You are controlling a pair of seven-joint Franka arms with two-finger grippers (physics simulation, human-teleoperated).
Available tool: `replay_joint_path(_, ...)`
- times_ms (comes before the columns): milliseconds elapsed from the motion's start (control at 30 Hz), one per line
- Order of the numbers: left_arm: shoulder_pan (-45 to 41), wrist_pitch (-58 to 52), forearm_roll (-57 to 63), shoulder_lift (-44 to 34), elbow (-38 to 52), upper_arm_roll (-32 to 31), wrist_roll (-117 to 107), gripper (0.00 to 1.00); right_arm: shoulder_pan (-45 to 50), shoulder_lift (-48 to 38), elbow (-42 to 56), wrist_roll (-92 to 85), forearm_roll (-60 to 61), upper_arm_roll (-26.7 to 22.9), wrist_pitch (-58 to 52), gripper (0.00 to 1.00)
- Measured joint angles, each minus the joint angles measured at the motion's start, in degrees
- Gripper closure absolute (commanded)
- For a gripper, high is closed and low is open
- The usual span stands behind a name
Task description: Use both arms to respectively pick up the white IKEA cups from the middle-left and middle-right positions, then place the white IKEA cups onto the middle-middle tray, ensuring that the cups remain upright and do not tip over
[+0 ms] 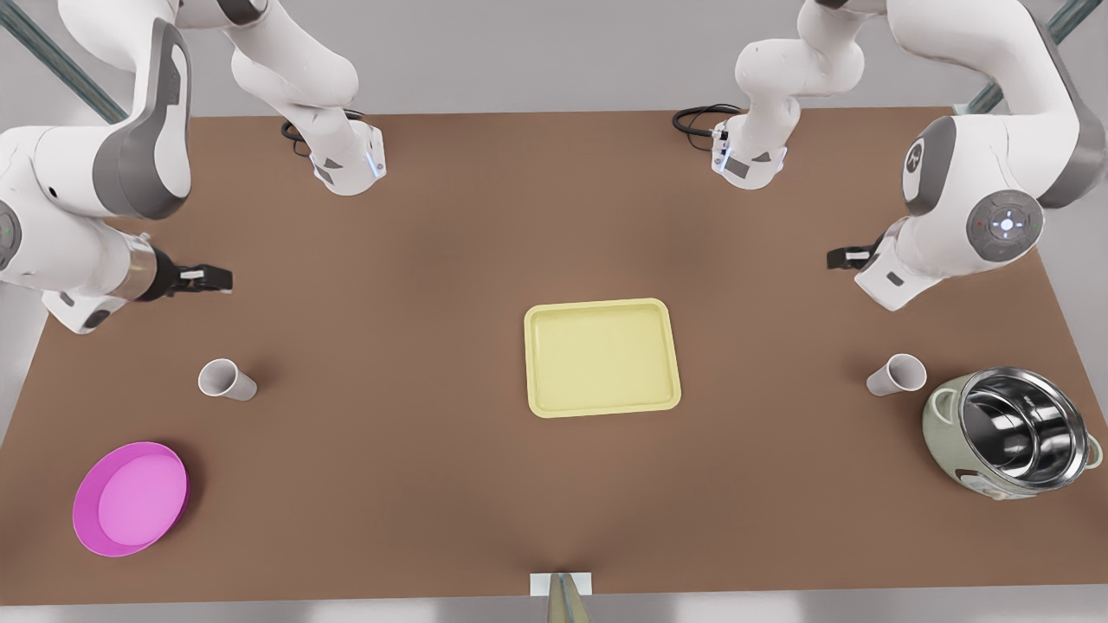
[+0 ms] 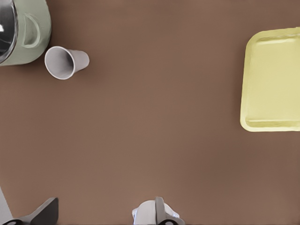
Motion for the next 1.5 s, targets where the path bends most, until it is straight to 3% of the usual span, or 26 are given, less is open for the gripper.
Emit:
replay_joint_path(133, -0.74, 4.05, -2.18, 0.28, -0.91, 2.78, -0.12, 0.00, 0.09, 0.45, -0.04, -0.67, -0.32, 0.04, 4.21, 0.00)
replay_joint_path(267, 3.19, 16.08, -3.00, 7.26, -9.92, 9.13, 2.02, 0.00, -1.59, 9.15, 0.37, -1.34, -3.76, -0.41, 6.94, 0.00)
replay_joint_path(433, 8.00, 30.72, -3.30, 16.34, -12.84, 10.05, 5.45, 0.00, -9.53, 17.42, 0.29, -2.78, -5.45, -0.55, 10.85, 0.00)
replay_joint_path(633, 9.44, 41.49, -3.39, 20.24, -13.16, 10.06, 8.53, 0.00, -11.83, 18.36, -6.19, -5.02, -5.92, -0.59, 18.81, 0.00)
replay_joint_path(900, 10.99, 47.48, -3.39, 22.48, -13.22, 10.08, 11.30, 0.00, -15.19, 20.58, -13.04, -7.10, -6.01, -0.53, 32.67, 0.00)
replay_joint_path(1167, 12.52, 46.75, -3.41, 26.23, -13.51, 10.07, 13.04, 0.00, -15.88, 24.32, -13.55, -8.40, -5.76, -0.52, 38.84, 0.00)
replay_joint_path(1200, 12.59, 46.60, -3.40, 26.41, -13.47, 10.06, 13.20, 0.10, -15.96, 24.73, -13.44, -8.53, -5.73, -0.52, 39.21, 0.00)
replay_joint_path(1233, 12.58, 46.50, -3.35, 26.53, -13.45, 10.07, 13.31, 0.27, -16.00, 24.96, -13.38, -8.64, -5.71, -0.52, 39.52, 0.00)
replay_joint_path(1300, 12.51, 46.40, -3.23, 26.91, -13.28, 10.09, 13.50, 0.32, -16.03, 25.13, -13.33, -8.85, -5.68, -0.46, 40.00, 0.00)
replay_joint_path(1333, 12.47, 46.46, -3.21, 27.16, -13.11, 10.12, 13.64, 0.42, -16.04, 25.16, -13.37, -8.95, -5.67, -0.44, 40.18, 0.02)
replay_joint_path(1367, 12.45, 46.55, -3.17, 27.34, -13.01, 10.13, 13.76, 0.54, -16.04, 25.21, -13.46, -9.08, -5.65, -0.44, 40.33, 0.22)
replay_joint_path(1400, 12.47, 46.70, -3.14, 27.43, -12.94, 10.12, 13.86, 0.55, -16.04, 25.35, -13.52, -9.26, -5.61, -0.40, 40.46, 0.29)
replay_joint_path(1500, 12.60, 47.38, -3.14, 27.50, -12.85, 10.08, 14.22, 0.62, -15.88, 25.94, -13.49, -9.70, -5.59, -0.23, 40.74, 0.30)
